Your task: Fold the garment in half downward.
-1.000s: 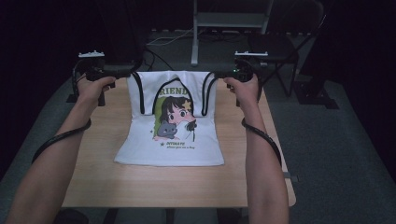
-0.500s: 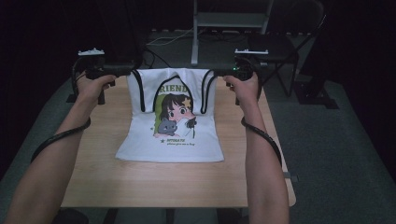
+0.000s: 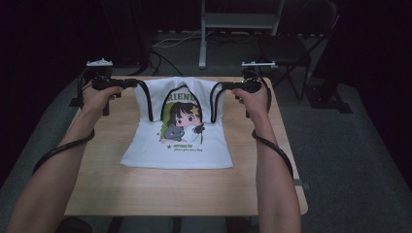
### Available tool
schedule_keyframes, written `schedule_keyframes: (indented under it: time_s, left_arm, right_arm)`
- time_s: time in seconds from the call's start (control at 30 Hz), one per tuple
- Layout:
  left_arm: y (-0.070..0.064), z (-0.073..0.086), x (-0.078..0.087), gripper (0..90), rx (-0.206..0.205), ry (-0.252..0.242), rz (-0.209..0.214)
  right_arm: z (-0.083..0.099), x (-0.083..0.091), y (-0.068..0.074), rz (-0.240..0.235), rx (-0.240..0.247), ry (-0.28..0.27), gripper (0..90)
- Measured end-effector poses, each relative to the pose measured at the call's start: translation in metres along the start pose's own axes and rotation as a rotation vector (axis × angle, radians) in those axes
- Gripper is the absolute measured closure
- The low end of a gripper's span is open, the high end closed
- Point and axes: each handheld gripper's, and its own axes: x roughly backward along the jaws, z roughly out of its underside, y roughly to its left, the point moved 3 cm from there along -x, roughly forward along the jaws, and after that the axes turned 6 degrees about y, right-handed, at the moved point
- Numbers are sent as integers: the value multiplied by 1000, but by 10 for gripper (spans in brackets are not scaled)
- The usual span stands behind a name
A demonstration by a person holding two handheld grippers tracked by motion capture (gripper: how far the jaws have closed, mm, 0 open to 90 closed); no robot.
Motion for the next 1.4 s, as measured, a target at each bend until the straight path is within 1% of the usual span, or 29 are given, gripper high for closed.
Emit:
schedule_keyframes:
  time_s: [0.17, 0.37, 0.5, 0.57, 0.63, 0.67, 0.7, 0.77, 0.87, 0.93, 0.97, 1.0, 1.07, 1.1, 1.23, 1.4]
  left_arm:
    - [0, 6, 2, 834, -11, 8, 8]
    - [-4, 16, 6, 832, -9, 13, 20]
    - [-5, 26, 7, 832, -31, 46, 15]
    - [-6, 34, 7, 832, -29, 60, 13]
    - [-7, 44, 5, 832, -48, 95, 11]
    - [-6, 51, 4, 832, -60, 124, 0]
    - [-6, 57, 2, 832, -73, 154, -15]
    - [-5, 70, -1, 831, -89, 197, -24]
    - [-8, 85, -5, 831, -119, 246, -33]
    - [-12, 94, -8, 831, -146, 280, -44]
    - [-13, 97, -9, 831, -163, 292, -50]
    - [-15, 100, -9, 831, -172, 300, -51]
    - [-17, 103, -10, 831, -183, 304, -53]
    - [-18, 104, -10, 831, -180, 298, -53]
    - [-23, 106, -7, 831, -196, 290, -50]
    - [-23, 112, -3, 831, -186, 275, -40]
  right_arm:
    - [7, 2, 1, -7, 15, 15, 850]
    - [19, 5, 2, -13, 20, 26, 850]
    - [29, 6, 3, -11, 34, 45, 850]
    - [35, 7, 4, 4, 49, 48, 851]
    - [43, 6, 5, 28, 79, 67, 851]
    - [49, 5, 6, 37, 91, 85, 850]
    - [54, 3, 6, 49, 107, 107, 850]
    - [66, -1, 7, 63, 136, 150, 850]
    - [83, -7, 10, 79, 172, 206, 850]
    - [91, -10, 11, 88, 193, 231, 850]
    - [93, -10, 12, 90, 196, 236, 850]
    - [96, -10, 13, 84, 200, 234, 849]
    - [100, -11, 15, 84, 206, 239, 849]
    - [101, -11, 15, 84, 208, 240, 849]
    - [105, -10, 15, 87, 207, 234, 849]
    - [110, -9, 15, 83, 198, 232, 848]
